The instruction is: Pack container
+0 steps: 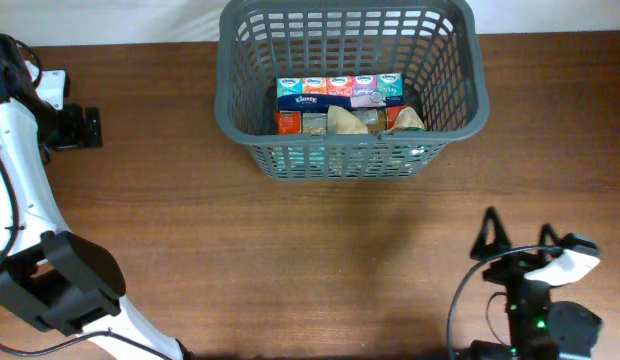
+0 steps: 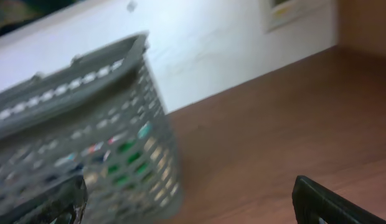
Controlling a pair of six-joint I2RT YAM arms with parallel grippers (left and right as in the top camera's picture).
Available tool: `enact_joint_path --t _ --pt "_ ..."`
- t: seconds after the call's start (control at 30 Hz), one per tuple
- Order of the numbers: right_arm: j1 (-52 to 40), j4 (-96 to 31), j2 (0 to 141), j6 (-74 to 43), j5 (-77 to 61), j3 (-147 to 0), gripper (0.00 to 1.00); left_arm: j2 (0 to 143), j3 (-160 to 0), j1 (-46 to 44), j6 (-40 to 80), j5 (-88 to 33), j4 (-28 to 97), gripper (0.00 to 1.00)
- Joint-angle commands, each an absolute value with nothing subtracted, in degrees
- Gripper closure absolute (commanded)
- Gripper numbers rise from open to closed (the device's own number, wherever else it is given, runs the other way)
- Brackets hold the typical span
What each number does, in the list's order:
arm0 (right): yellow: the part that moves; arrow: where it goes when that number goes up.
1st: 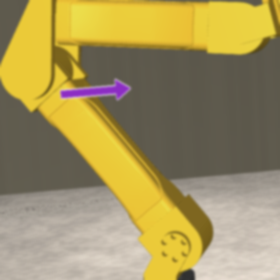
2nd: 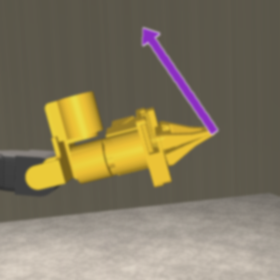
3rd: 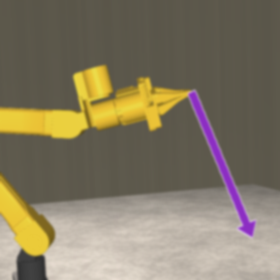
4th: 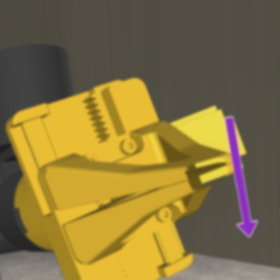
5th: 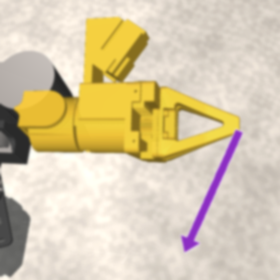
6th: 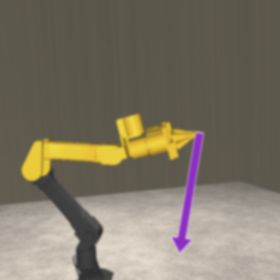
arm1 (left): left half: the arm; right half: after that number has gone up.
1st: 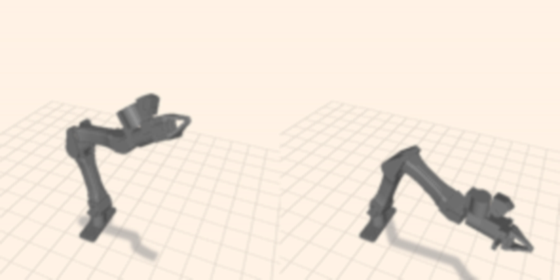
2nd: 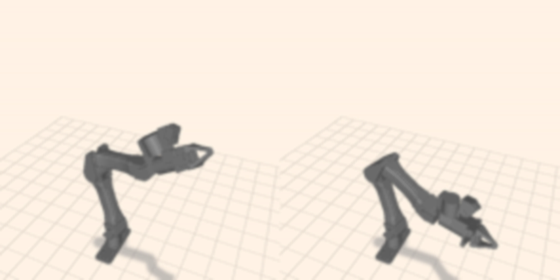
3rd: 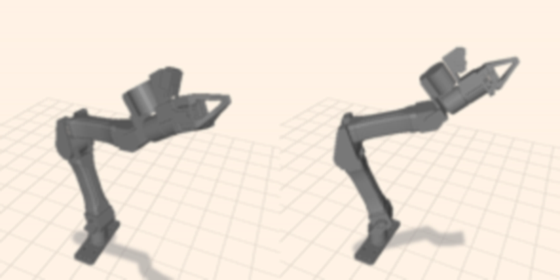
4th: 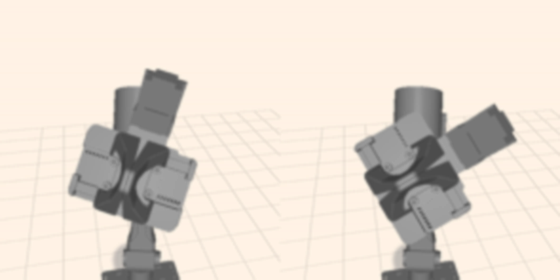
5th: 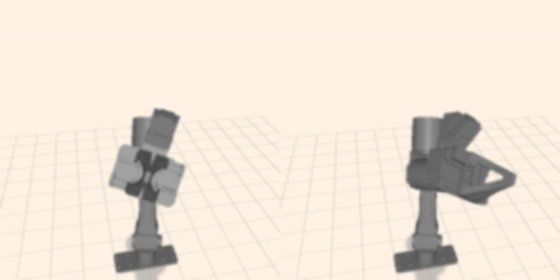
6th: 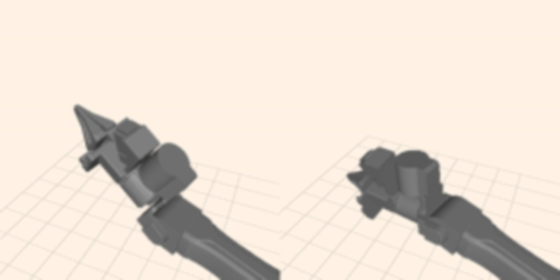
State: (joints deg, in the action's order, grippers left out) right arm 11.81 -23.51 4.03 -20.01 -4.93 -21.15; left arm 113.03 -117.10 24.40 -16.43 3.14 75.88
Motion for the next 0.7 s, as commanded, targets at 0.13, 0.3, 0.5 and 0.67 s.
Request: enact_joint_path --t 0.13,0.3,0.5,0.67 --pt "6.4 -22.9 0.7 -20.7 -5.4 -14.7 0.01 112.9 -116.9 24.6 -15.7 2.5 75.9 0.01" --pt "6.4 -20.2 0.2 -20.7 -5.4 -11.9 0.01 112.9 -116.9 24.6 -15.7 2.5 75.9 0.01" --pt "6.4 -20.1 0.2 -20.7 -5.4 -11.1 0.01 112.9 -116.9 24.6 -15.7 2.5 75.9 0.01" --pt "6.4 -20.1 0.2 -20.7 -5.4 -9.1 0.01 112.9 -116.9 24.6 -15.6 2.5 75.9 0.01"
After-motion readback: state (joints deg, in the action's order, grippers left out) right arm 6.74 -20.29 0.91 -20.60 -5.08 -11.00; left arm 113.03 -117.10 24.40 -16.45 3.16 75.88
